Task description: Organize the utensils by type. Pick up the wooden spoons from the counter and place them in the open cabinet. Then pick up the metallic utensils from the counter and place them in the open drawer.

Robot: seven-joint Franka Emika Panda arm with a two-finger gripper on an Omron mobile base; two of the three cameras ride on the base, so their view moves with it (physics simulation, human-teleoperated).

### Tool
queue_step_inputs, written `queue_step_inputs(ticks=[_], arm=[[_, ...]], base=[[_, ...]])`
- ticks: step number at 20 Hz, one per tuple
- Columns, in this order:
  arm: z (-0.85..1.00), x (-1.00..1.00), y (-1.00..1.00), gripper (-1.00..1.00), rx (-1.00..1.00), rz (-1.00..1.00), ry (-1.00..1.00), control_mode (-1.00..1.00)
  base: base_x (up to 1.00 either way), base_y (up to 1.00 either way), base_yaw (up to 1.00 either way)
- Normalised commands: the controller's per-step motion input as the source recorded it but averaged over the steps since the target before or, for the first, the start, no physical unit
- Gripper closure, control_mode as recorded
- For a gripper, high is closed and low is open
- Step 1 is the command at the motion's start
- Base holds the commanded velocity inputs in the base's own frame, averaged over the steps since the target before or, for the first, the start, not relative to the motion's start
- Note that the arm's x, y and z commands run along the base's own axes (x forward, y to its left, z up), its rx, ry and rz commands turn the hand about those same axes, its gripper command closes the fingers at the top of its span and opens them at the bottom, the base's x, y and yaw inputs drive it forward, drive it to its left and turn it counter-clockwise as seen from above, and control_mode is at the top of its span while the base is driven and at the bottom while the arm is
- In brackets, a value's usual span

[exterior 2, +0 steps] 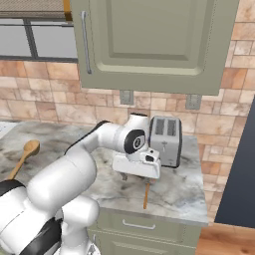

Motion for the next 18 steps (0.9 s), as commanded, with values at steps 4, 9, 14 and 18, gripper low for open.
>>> queue_step_inputs(ticks=[4, 9, 14, 18], arm=[[-0.31, 0.09, -0.34, -1.00, 0.00, 0.00, 0.00, -1.00], [-0.34, 0.09, -0.31, -1.00, 0.00, 0.00, 0.00, -1.00], [-0.32, 0.11, -0.17, -1.00, 0.00, 0.00, 0.00, -1.00], [-0.26, 0.33, 0.00, -1.00, 0.00, 0.00, 0.00, -1.00]], base=[[0.00, 0.00, 0.00], [0.00, 0.00, 0.00], [0.00, 0.00, 0.00], [0.00, 0.00, 0.00]])
